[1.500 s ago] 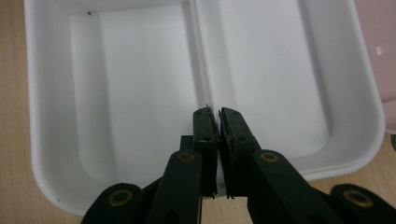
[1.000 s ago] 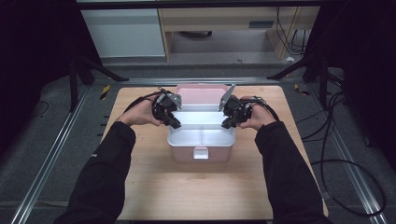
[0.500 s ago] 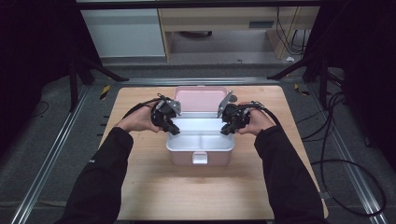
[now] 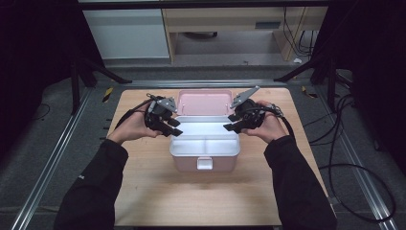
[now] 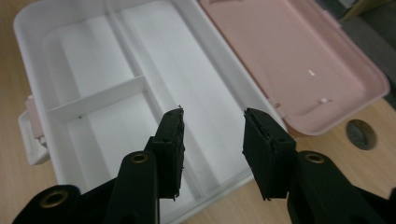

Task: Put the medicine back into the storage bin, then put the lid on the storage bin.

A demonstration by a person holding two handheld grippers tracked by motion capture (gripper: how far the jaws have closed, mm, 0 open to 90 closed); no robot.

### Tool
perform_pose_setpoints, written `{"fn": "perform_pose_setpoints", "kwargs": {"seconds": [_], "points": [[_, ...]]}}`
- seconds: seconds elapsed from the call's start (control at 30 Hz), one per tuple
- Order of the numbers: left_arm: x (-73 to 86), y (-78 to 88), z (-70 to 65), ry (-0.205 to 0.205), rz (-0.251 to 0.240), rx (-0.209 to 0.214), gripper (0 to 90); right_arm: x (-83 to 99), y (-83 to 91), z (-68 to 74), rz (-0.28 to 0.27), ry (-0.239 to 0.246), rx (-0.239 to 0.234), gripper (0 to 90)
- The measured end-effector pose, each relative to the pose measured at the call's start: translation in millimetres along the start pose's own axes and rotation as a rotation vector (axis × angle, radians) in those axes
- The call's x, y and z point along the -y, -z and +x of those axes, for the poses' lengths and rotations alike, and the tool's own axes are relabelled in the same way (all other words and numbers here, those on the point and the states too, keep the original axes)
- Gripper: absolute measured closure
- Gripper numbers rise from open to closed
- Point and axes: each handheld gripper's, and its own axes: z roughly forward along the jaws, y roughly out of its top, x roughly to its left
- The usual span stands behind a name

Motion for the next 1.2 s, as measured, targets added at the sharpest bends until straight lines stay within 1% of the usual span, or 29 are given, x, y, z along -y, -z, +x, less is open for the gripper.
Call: {"fn": "perform_pose_setpoints", "kwargs": {"seconds": [0.07,0.1,0.13,0.2,0.27,0.3,0.37,0.4,0.43,0.47,0.5,0.57,0.6,0.67,0.7,0.73,0.77,0.8,0.9,0.97,1.0,1.07,1.13,1.2], "points": [[3.6,6.0,-3.3,0.027,-0.024,-0.026,54.2,-0.8,6.0,0.6,-0.017,-0.033,0.039,53.9],[5.8,8.6,-5.7,0.050,-0.037,-0.054,51.8,-1.0,9.5,1.1,-0.022,-0.047,0.053,52.3],[7.1,9.9,-7.0,0.059,-0.046,-0.069,48.8,-1.0,13.0,1.9,-0.039,-0.078,0.081,51.4],[11.0,12.6,-10.1,0.087,-0.076,-0.111,45.2,-0.2,18.4,1.7,-0.042,-0.097,0.098,50.0],[15.2,14.1,-11.0,0.098,-0.103,-0.147,41.0,1.6,23.5,0.9,-0.047,-0.120,0.124,49.4],[17.4,14.6,-10.4,0.107,-0.118,-0.165,41.0,3.3,25.8,0.3,-0.054,-0.132,0.138,49.1],[21.5,14.2,-6.7,0.153,-0.140,-0.199,38.8,9.0,29.7,-2.4,-0.082,-0.170,0.159,49.0],[23.0,13.7,-4.4,0.170,-0.144,-0.214,37.7,12.1,31.7,-4.6,-0.076,-0.184,0.178,47.8],[23.8,13.0,-2.6,0.187,-0.148,-0.228,37.4,14.2,33.2,-6.1,-0.073,-0.188,0.195,47.0],[24.8,12.0,0.9,0.212,-0.156,-0.242,37.1,15.5,34.2,-7.4,-0.075,-0.192,0.201,46.4],[25.3,11.6,3.1,0.224,-0.162,-0.246,36.1,17.1,35.8,-9.4,-0.080,-0.205,0.202,45.2],[26.0,10.6,10.2,0.267,-0.186,-0.270,36.2,18.1,37.0,-12.1,-0.083,-0.212,0.217,43.4],[26.4,10.3,12.9,0.277,-0.198,-0.274,36.3,18.4,37.2,-14.3,-0.087,-0.218,0.228,43.3],[27.7,8.7,21.3,0.306,-0.238,-0.275,35.5,19.6,36.9,-18.2,-0.105,-0.233,0.241,42.4],[28.2,7.7,24.7,0.312,-0.249,-0.284,35.5,20.5,36.1,-21.5,-0.113,-0.252,0.260,42.3],[28.5,6.9,27.2,0.320,-0.254,-0.293,35.1,21.2,35.2,-24.4,-0.114,-0.265,0.267,41.8],[28.6,5.6,31.2,0.341,-0.262,-0.297,34.9,21.5,34.0,-26.5,-0.116,-0.271,0.276,42.1],[28.5,4.8,33.7,0.351,-0.265,-0.294,34.8,22.0,32.2,-29.9,-0.116,-0.277,0.295,41.9],[25.9,0.8,44.0,0.375,-0.274,-0.311,34.4,22.8,27.1,-37.9,-0.127,-0.297,0.306,41.1],[24.3,-2.5,49.6,0.407,-0.294,-0.320,34.9,23.6,22.8,-43.6,-0.146,-0.313,0.311,40.3],[23.7,-4.1,51.6,0.406,-0.294,-0.319,35.1,24.4,19.7,-47.4,-0.158,-0.328,0.316,40.8],[21.5,-9.1,56.3,0.418,-0.292,-0.328,35.3,25.3,15.5,-51.9,-0.168,-0.342,0.322,40.6],[18.6,-13.7,60.8,0.422,-0.292,-0.329,35.7,26.0,11.1,-57.6,-0.193,-0.364,0.326,40.7],[15.6,-16.8,64.6,0.433,-0.296,-0.340,36.4,25.9,8.1,-63.0,-0.212,-0.375,0.329,41.0]]}}
